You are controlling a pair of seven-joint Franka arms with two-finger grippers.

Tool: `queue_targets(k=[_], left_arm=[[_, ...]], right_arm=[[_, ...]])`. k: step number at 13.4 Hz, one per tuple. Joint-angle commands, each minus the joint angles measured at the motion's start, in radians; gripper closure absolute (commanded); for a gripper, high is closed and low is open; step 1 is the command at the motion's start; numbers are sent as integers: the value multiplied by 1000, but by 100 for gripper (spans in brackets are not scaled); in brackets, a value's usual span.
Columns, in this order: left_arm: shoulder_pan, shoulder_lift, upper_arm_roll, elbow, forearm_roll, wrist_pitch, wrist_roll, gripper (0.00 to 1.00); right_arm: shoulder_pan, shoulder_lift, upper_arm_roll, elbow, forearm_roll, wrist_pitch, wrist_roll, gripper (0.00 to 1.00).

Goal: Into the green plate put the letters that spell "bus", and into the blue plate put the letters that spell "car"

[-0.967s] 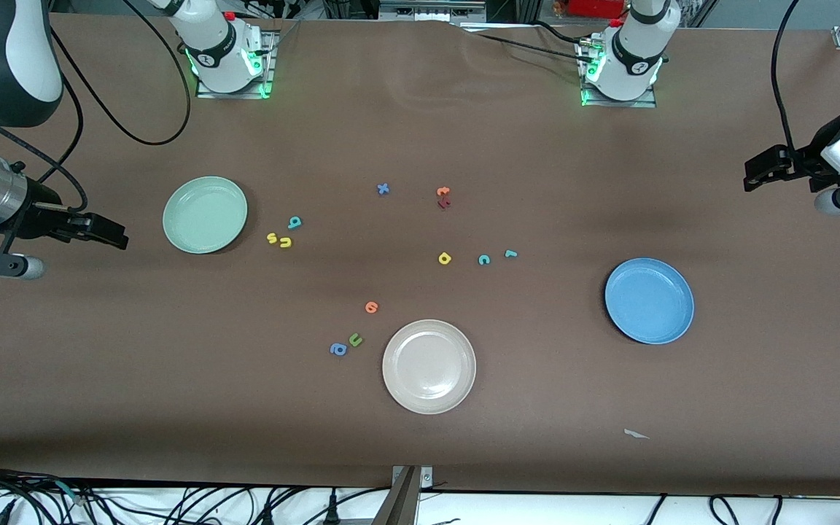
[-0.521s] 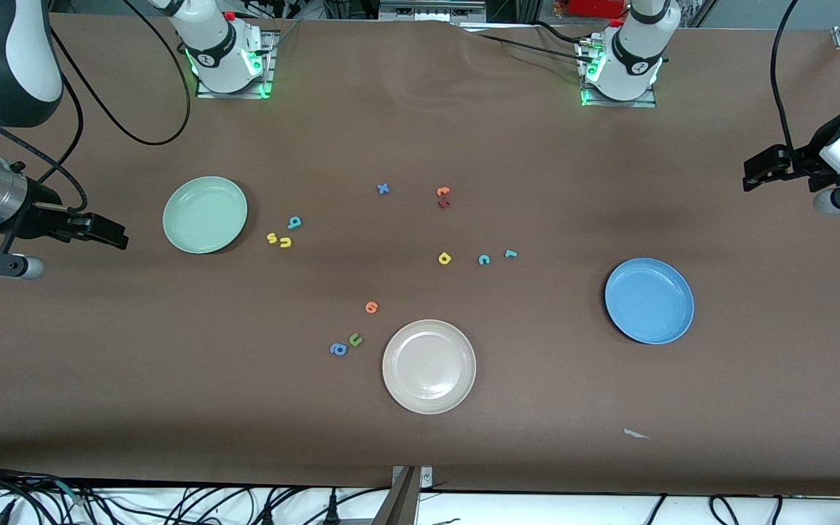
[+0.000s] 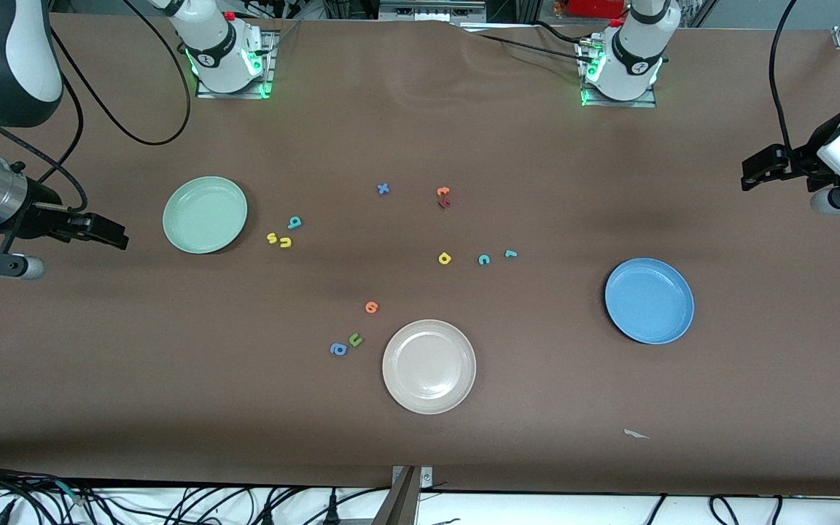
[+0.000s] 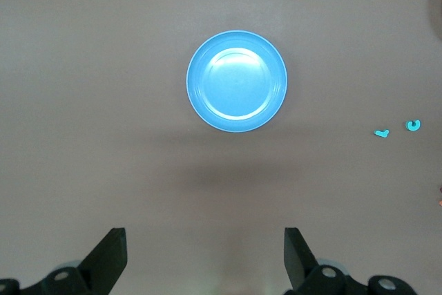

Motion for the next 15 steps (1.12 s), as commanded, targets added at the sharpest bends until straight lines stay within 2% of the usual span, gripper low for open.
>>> queue_targets(k=[1, 15], left_arm=[[-1, -4, 2, -1, -10, -10, 8, 0], [-1, -3, 2, -3, -10, -10, 15, 0]], right_arm=[[3, -10, 3, -3, -5, -11, 14, 0], [13, -21, 14, 0, -4, -11, 2, 0]])
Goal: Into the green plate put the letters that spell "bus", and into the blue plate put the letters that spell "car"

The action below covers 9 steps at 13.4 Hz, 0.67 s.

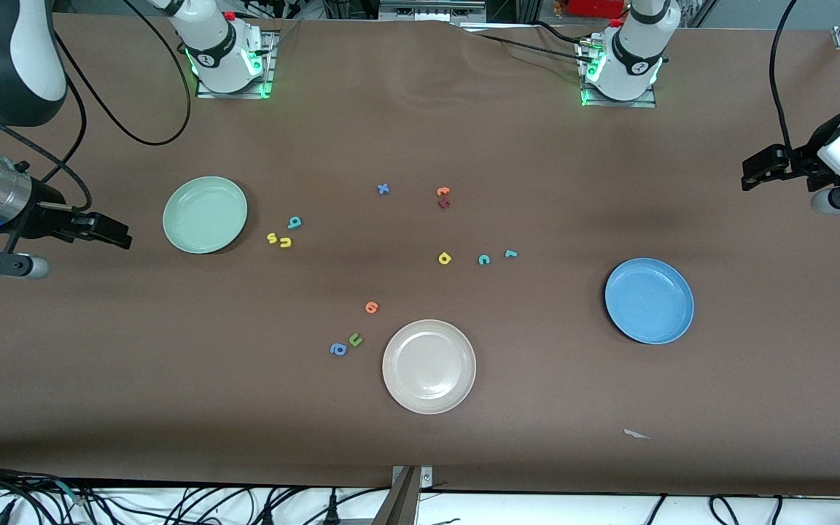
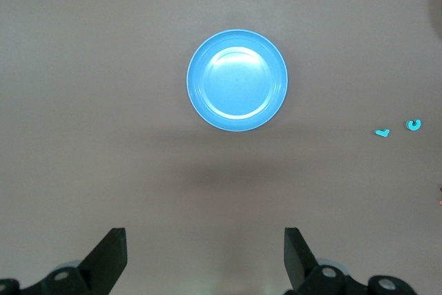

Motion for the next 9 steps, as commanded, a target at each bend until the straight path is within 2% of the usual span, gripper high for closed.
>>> queue_targets(k=[1, 9], left_arm=[[-1, -3, 1, -3, -10, -8, 18, 0], [-1, -3, 1, -4, -12, -12, 20, 0]], right_arm=[[3, -27, 4, 1, 4, -11, 3, 0], [2, -104, -28, 9, 6, -61, 15, 0]])
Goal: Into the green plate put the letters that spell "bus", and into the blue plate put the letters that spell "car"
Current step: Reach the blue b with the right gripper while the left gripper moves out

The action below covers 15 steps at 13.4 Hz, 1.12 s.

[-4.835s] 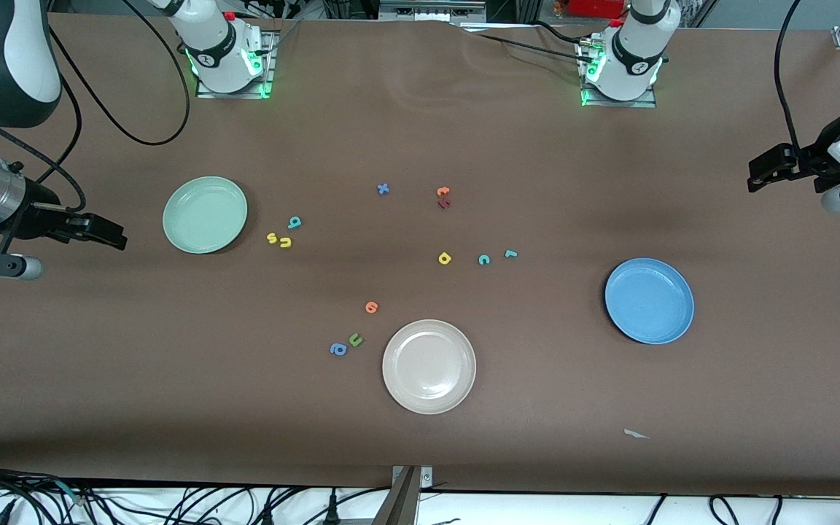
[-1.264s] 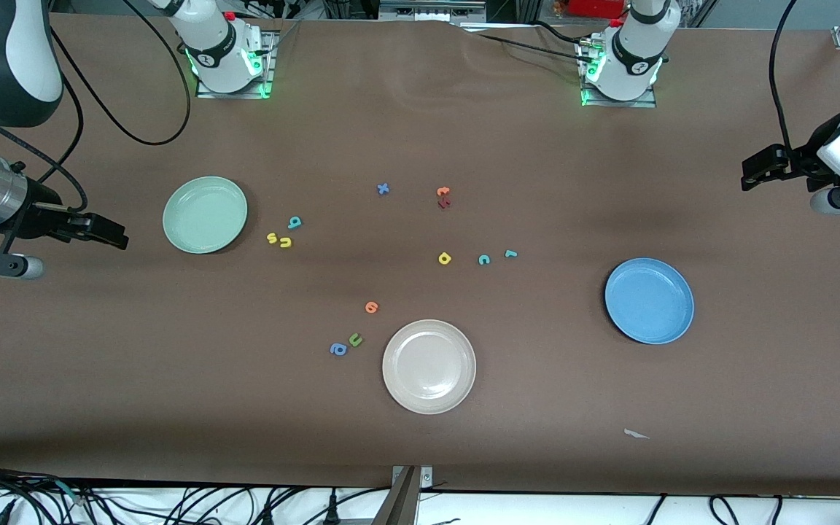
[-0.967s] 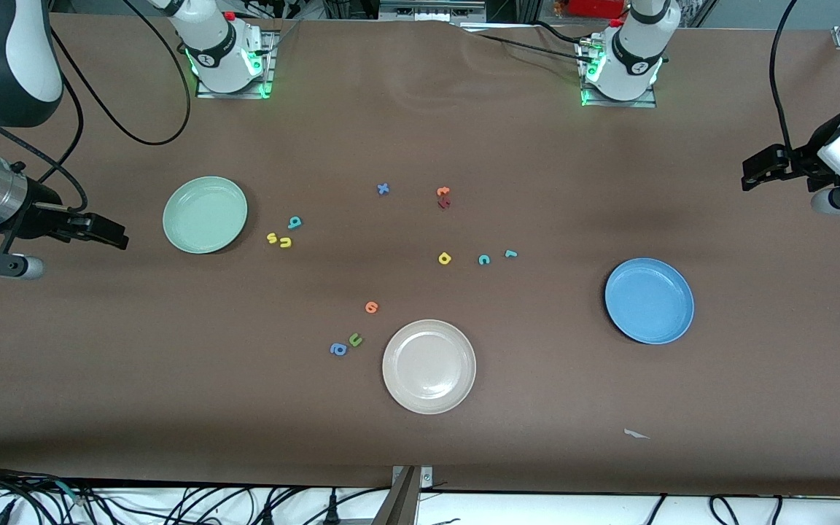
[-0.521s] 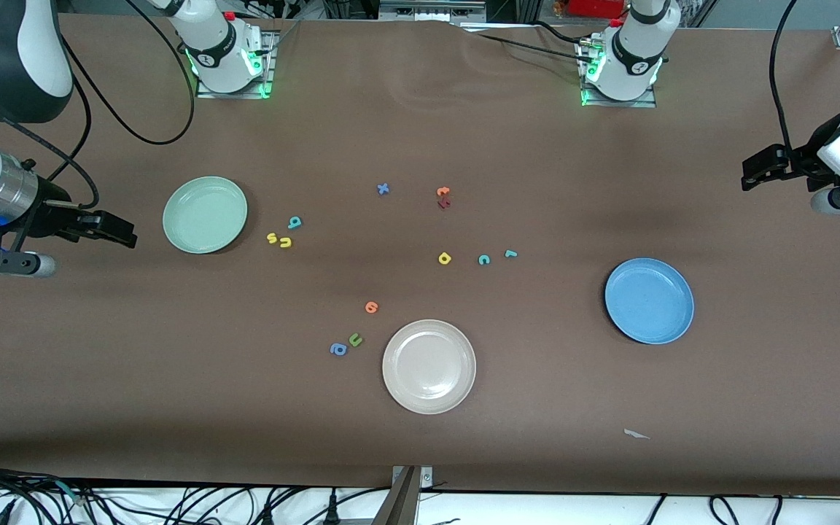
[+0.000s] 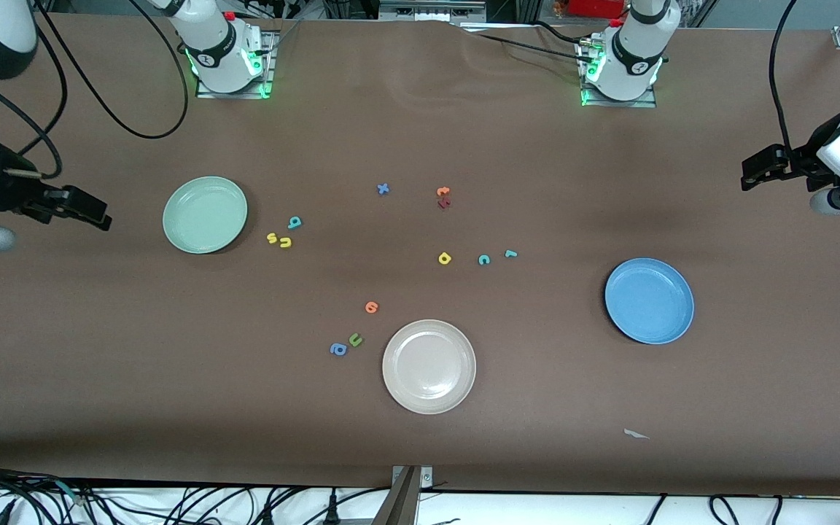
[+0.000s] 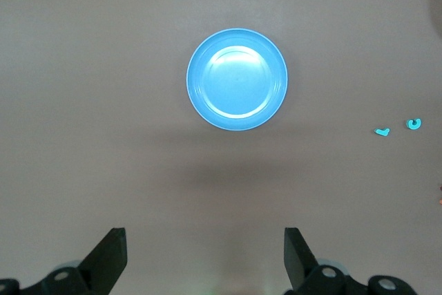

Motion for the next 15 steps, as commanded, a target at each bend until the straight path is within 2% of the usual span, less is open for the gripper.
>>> queue_targets(k=[1, 4, 8, 10, 13, 15], left_arm=[[-1, -4, 2, -4, -12, -8, 20, 0], [-1, -2, 2, -4, -12, -8, 20, 0], [-1, 1, 2, -4, -12, -8, 18, 0], [-1, 2, 0, -4, -12, -8, 17, 0], [-14, 28, -1, -4, -13, -6, 8, 0], [-27, 89, -79, -3, -21, 9, -67, 0]], right_arm=[[3, -7, 0, 0, 7, -14, 20, 0], [47, 59, 39, -5, 9, 3, 143, 0], [170, 160, 52, -43, 13, 55, 392, 0], [191, 156, 53, -164, 105, 183, 454, 0], [193, 123, 89, -359, 118, 352, 465, 0], [193, 85, 107, -529, 111, 504, 455, 1]])
